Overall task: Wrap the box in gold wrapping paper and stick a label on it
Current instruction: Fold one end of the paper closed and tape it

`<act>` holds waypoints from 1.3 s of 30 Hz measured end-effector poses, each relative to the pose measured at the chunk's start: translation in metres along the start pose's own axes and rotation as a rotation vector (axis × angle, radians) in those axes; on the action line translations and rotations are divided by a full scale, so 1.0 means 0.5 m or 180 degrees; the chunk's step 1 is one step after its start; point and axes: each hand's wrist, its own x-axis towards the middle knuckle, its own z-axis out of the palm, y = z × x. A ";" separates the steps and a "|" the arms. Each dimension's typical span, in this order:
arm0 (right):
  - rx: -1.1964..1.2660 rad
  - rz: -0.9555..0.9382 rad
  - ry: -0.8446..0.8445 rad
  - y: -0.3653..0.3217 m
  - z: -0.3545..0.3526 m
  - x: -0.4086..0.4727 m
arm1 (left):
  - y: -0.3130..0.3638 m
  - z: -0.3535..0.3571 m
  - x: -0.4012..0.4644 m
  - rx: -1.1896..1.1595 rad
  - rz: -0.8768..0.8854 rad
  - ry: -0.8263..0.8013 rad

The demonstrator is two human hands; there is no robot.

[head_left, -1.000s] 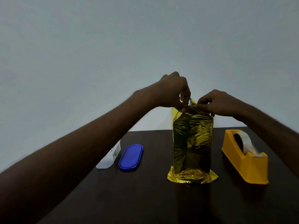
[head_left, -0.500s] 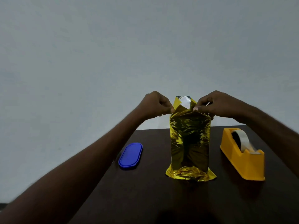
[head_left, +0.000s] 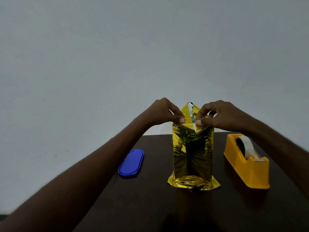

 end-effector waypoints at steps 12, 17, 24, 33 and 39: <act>-0.0260 -0.0276 -0.0045 0.007 0.012 -0.001 | -0.009 -0.017 0.032 0.0120 0.0052 -0.0570; -0.0134 -0.0268 -0.0180 0.000 0.006 -0.007 | 0.000 -0.017 0.040 0.0257 0.0042 -0.0732; -0.0150 -0.0259 -0.0036 -0.004 0.016 -0.010 | 0.007 -0.011 0.038 0.0290 -0.0083 -0.0828; 0.0598 0.0314 0.1739 0.019 0.026 -0.071 | -0.002 -0.006 0.026 0.0260 -0.0080 -0.0688; -0.1647 0.1891 0.0886 0.090 0.017 -0.148 | -0.003 0.004 0.024 0.0124 -0.0063 -0.0670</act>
